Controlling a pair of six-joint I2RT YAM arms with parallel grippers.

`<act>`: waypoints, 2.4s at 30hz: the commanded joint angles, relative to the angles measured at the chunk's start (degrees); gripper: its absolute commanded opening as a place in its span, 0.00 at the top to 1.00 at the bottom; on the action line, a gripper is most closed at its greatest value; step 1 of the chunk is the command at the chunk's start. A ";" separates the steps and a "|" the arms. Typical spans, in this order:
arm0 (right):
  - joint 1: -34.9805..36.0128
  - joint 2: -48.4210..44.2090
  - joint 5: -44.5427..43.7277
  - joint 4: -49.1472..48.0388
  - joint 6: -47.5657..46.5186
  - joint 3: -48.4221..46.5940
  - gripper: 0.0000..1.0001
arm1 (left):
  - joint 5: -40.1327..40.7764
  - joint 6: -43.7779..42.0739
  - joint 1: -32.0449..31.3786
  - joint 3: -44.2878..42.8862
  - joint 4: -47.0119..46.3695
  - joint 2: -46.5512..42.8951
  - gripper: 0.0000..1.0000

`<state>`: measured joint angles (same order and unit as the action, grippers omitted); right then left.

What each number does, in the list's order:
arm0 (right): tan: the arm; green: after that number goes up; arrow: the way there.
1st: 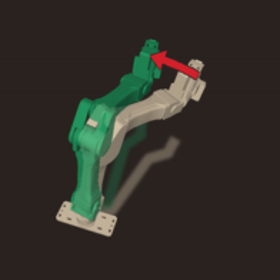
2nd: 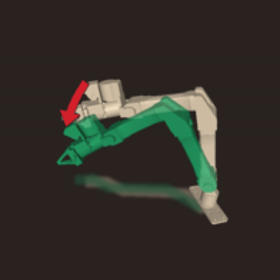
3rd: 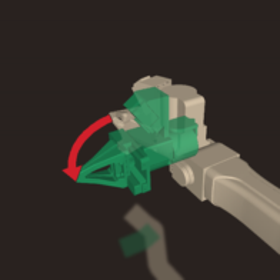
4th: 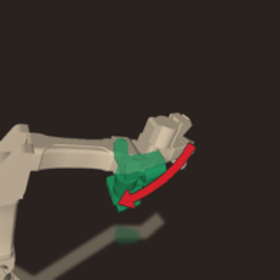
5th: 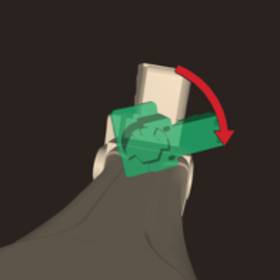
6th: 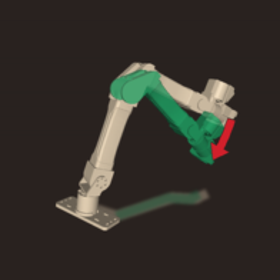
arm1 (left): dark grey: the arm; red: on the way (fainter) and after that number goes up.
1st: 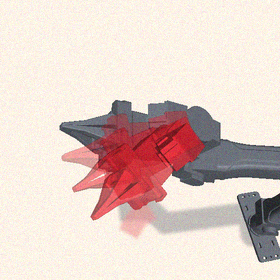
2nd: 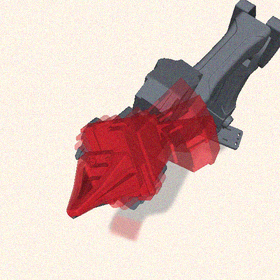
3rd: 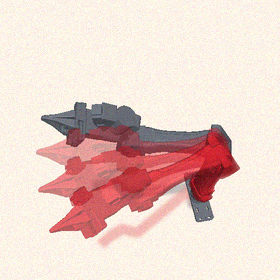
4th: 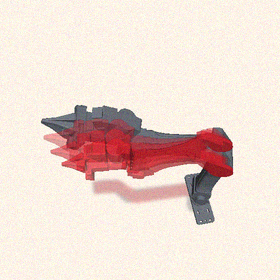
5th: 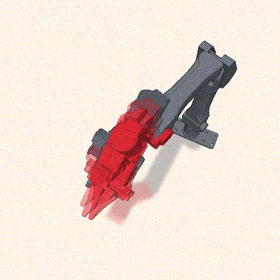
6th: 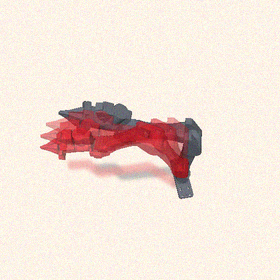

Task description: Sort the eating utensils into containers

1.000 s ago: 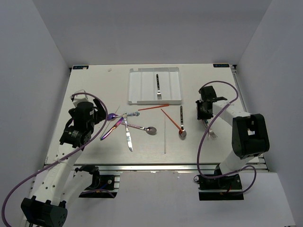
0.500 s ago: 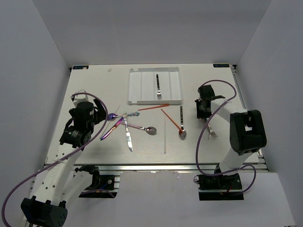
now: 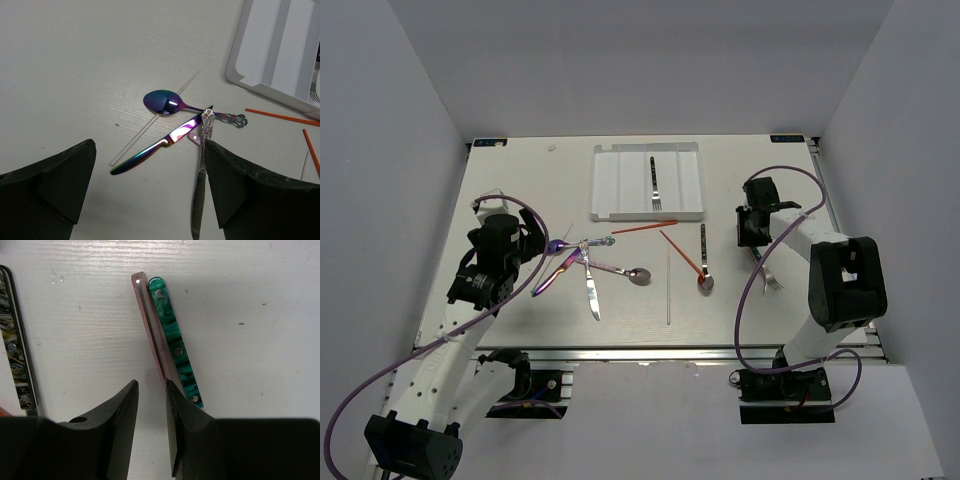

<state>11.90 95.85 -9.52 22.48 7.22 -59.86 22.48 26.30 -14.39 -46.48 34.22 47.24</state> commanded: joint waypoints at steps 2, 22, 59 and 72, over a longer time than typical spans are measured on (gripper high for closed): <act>-1.09 0.21 -0.85 -0.60 -0.46 -1.93 0.65 | -0.33 -0.55 -0.11 0.07 -1.17 0.04 0.02; -1.09 7.15 -0.50 -0.77 0.95 -2.11 0.74 | -0.33 -0.55 -0.02 0.16 -1.17 -1.01 0.02; 8.67 40.63 29.29 -28.73 27.50 -58.43 1.00 | 0.55 -0.38 -0.02 0.25 -0.82 -0.84 0.02; 5.85 45.47 31.31 -25.21 23.10 -62.05 1.00 | 0.11 -0.38 -0.02 0.16 -0.99 -1.28 0.02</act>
<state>18.65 140.73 19.99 -2.87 32.95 -119.81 22.48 26.15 -14.39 -46.44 34.22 47.05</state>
